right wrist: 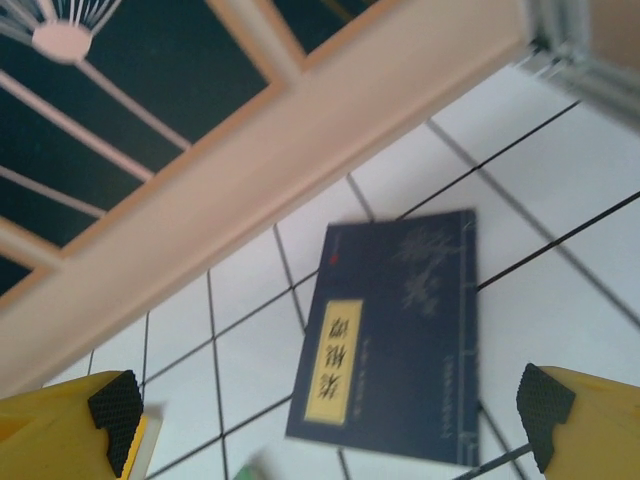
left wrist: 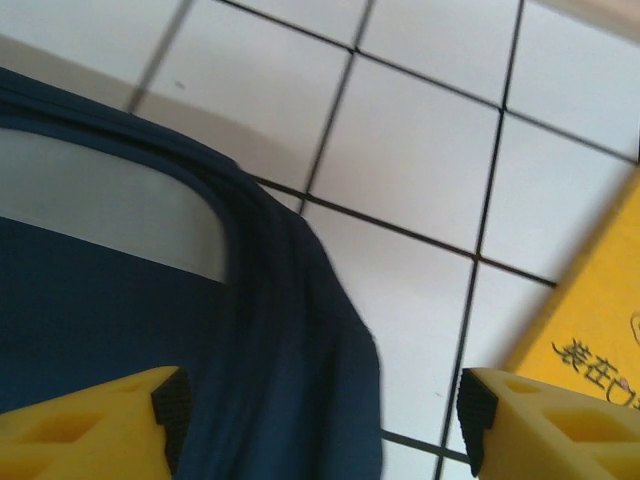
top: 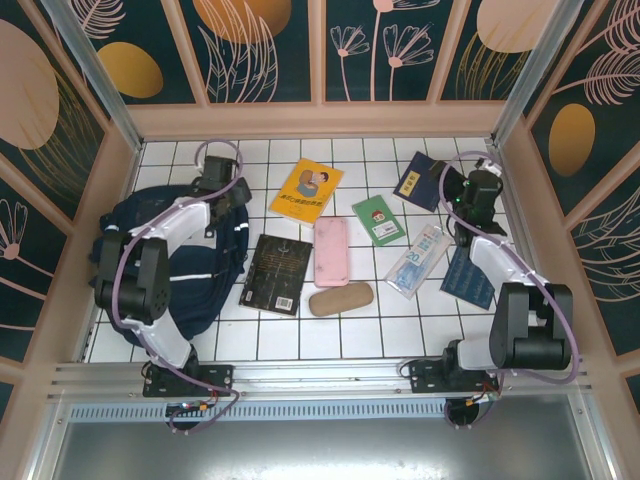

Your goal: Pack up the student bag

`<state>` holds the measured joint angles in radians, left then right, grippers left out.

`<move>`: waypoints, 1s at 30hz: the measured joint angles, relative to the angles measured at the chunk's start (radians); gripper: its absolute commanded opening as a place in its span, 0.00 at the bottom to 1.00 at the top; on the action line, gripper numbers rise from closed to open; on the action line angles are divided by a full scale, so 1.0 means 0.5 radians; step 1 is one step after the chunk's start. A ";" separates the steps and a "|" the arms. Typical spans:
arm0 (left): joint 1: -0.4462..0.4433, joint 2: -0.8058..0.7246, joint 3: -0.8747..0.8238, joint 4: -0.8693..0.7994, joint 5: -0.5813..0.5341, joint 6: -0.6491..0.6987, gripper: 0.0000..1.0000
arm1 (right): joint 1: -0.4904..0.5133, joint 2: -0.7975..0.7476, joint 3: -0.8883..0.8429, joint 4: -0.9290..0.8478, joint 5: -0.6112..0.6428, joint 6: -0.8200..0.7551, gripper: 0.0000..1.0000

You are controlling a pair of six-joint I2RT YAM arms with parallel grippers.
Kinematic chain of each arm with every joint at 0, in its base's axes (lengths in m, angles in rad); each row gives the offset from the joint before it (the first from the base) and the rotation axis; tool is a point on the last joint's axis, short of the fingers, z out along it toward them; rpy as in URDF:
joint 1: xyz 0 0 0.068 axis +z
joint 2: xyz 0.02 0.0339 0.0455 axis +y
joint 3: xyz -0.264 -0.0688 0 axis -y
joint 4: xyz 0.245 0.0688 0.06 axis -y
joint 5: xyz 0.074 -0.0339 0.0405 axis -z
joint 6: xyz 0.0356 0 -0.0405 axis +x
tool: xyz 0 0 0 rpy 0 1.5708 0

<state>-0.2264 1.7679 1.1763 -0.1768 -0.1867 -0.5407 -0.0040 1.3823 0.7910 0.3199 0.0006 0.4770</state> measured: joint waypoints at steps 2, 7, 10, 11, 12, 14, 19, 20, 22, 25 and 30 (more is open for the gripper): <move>-0.029 0.092 0.060 -0.058 -0.001 -0.002 0.68 | 0.047 0.018 0.024 -0.054 -0.014 -0.007 0.99; -0.053 0.319 0.217 -0.240 -0.048 -0.006 0.62 | 0.117 0.046 0.047 -0.140 -0.043 -0.022 0.99; -0.067 0.415 0.299 -0.331 -0.126 0.000 0.49 | 0.137 0.051 0.048 -0.175 -0.057 -0.040 0.99; -0.072 0.437 0.327 -0.362 -0.157 0.011 0.42 | 0.145 0.052 0.048 -0.186 -0.058 -0.046 0.99; -0.074 0.449 0.347 -0.381 -0.176 0.014 0.30 | 0.154 0.052 0.048 -0.192 -0.058 -0.051 0.99; -0.082 0.468 0.379 -0.404 -0.211 0.032 0.08 | 0.183 0.052 0.051 -0.204 -0.058 -0.053 0.99; -0.087 0.475 0.393 -0.428 -0.275 0.104 0.00 | 0.264 0.052 0.059 -0.238 -0.058 -0.053 0.99; -0.087 0.475 0.393 -0.428 -0.277 0.116 0.00 | 0.278 0.052 0.059 -0.245 -0.058 -0.053 0.99; -0.087 0.466 0.393 -0.428 -0.272 0.142 0.00 | 0.298 0.052 0.059 -0.258 -0.058 -0.054 0.99; -0.087 0.444 0.393 -0.436 -0.269 0.179 0.00 | 0.316 0.052 0.059 -0.278 -0.058 -0.060 0.99; -0.103 0.368 0.393 -0.468 -0.240 0.217 0.00 | 0.342 0.052 0.059 -0.291 -0.057 -0.060 0.99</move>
<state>-0.2779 1.9518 1.3727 -0.4110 -0.3065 -0.4320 0.1669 1.4082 0.8204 0.1745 -0.0280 0.4469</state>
